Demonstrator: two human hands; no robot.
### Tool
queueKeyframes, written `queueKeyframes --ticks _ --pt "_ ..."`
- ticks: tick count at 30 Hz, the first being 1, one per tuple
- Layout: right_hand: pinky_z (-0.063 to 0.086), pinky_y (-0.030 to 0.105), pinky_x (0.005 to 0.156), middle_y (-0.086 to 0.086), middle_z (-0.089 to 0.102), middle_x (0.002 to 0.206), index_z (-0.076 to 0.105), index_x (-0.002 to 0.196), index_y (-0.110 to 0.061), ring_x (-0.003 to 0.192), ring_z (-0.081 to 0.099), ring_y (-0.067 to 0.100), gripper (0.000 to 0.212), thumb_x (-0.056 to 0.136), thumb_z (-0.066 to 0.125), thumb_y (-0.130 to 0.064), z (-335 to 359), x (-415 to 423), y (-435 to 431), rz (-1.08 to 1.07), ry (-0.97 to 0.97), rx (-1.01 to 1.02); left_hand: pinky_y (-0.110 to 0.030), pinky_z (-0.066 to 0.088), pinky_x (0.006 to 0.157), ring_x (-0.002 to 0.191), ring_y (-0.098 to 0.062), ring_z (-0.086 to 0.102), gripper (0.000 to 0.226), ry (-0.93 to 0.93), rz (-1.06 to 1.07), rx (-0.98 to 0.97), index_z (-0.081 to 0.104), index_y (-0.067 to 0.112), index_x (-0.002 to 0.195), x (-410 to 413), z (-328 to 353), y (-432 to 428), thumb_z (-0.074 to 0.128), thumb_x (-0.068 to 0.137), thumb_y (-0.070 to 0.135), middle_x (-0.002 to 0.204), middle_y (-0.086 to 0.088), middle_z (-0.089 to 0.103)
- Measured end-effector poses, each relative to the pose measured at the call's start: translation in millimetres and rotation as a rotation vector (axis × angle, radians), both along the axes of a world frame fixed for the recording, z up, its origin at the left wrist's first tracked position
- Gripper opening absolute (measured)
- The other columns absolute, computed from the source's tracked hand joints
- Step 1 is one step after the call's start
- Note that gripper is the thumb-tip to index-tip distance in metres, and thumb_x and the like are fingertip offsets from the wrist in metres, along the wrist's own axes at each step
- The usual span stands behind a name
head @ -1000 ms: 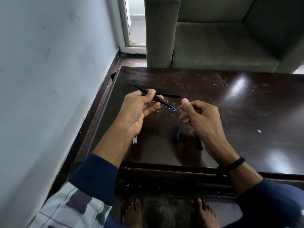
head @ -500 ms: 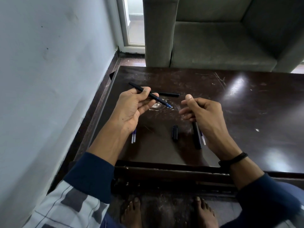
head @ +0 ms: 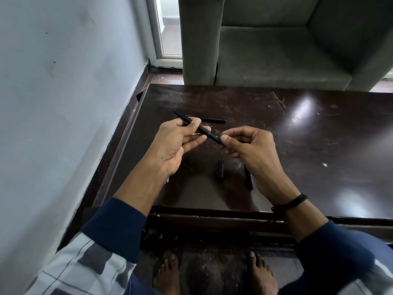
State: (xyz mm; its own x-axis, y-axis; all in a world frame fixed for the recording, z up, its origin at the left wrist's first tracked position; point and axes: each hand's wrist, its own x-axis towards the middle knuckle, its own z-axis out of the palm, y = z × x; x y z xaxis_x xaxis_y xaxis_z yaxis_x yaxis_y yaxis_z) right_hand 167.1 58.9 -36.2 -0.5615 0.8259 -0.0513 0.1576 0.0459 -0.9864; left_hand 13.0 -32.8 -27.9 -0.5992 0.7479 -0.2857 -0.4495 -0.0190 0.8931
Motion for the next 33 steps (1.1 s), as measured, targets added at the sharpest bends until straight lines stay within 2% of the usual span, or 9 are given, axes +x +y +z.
queueKeyframes --ticks 3,7,10,14,19,26,33 --pt "0.054 0.020 0.062 0.004 0.079 0.083 0.076 0.099 -0.014 0.068 0.072 0.013 0.009 0.095 0.073 -0.021 -1 -2 0 0.013 0.007 -0.038 -0.026 0.060 0.073 0.096 -0.023 0.076 0.022 -0.009 -0.001 0.010 0.065 -0.006 0.115 2 -2 2 0.062 0.098 0.006 0.103 -0.018 0.076" --pt "0.052 0.015 0.060 0.004 0.078 0.078 0.077 0.096 -0.014 0.066 0.070 0.010 0.005 0.095 0.072 -0.015 -3 -3 -5 0.016 -0.003 0.005 -0.026 0.060 0.073 0.095 -0.022 0.076 0.019 0.009 -0.009 0.014 0.066 -0.004 0.113 2 -3 2 0.062 0.098 0.008 0.100 -0.017 0.077" --pt "0.053 0.018 0.063 0.003 0.078 0.079 0.076 0.095 -0.017 0.067 0.071 0.011 0.005 0.095 0.071 -0.017 -4 -3 -9 0.002 -0.005 0.026 -0.026 0.060 0.074 0.096 -0.022 0.076 0.013 0.019 -0.032 -0.001 0.067 0.001 0.106 -1 -3 1 0.062 0.098 0.009 0.099 -0.015 0.077" --pt "0.051 0.020 0.059 0.006 0.077 0.079 0.072 0.100 -0.015 0.065 0.068 0.015 0.007 0.099 0.067 -0.020 -6 -8 -25 0.034 0.040 -0.129 -0.025 0.060 0.072 0.093 -0.021 0.076 0.011 0.066 -0.127 -0.038 0.068 0.003 0.104 -10 1 -4 0.062 0.098 0.010 0.098 -0.016 0.077" --pt "0.051 0.030 0.067 0.007 0.074 0.074 0.069 0.101 -0.009 0.065 0.065 0.019 0.010 0.100 0.065 -0.018 -8 -11 -36 0.078 0.095 -0.311 -0.024 0.060 0.071 0.096 -0.024 0.076 0.013 0.148 -0.201 -0.108 0.068 0.003 0.106 -18 5 -11 0.063 0.096 0.010 0.102 -0.019 0.077" --pt "0.053 0.028 0.068 0.007 0.075 0.076 0.071 0.103 -0.008 0.067 0.066 0.015 0.010 0.097 0.069 -0.016 -12 -9 -34 0.071 0.091 -0.349 -0.024 0.060 0.070 0.094 -0.024 0.076 0.013 0.167 -0.213 -0.123 0.068 0.002 0.106 -17 2 -10 0.063 0.097 0.010 0.100 -0.019 0.077" --pt "0.053 0.020 0.061 0.003 0.071 0.072 0.070 0.107 -0.003 0.062 0.064 0.009 0.018 0.090 0.076 -0.006 -12 -9 -29 0.058 0.122 -0.322 -0.026 0.060 0.073 0.096 -0.025 0.076 0.010 0.170 -0.185 -0.095 0.068 0.004 0.104 -15 0 -8 0.062 0.097 0.009 0.098 -0.018 0.077"
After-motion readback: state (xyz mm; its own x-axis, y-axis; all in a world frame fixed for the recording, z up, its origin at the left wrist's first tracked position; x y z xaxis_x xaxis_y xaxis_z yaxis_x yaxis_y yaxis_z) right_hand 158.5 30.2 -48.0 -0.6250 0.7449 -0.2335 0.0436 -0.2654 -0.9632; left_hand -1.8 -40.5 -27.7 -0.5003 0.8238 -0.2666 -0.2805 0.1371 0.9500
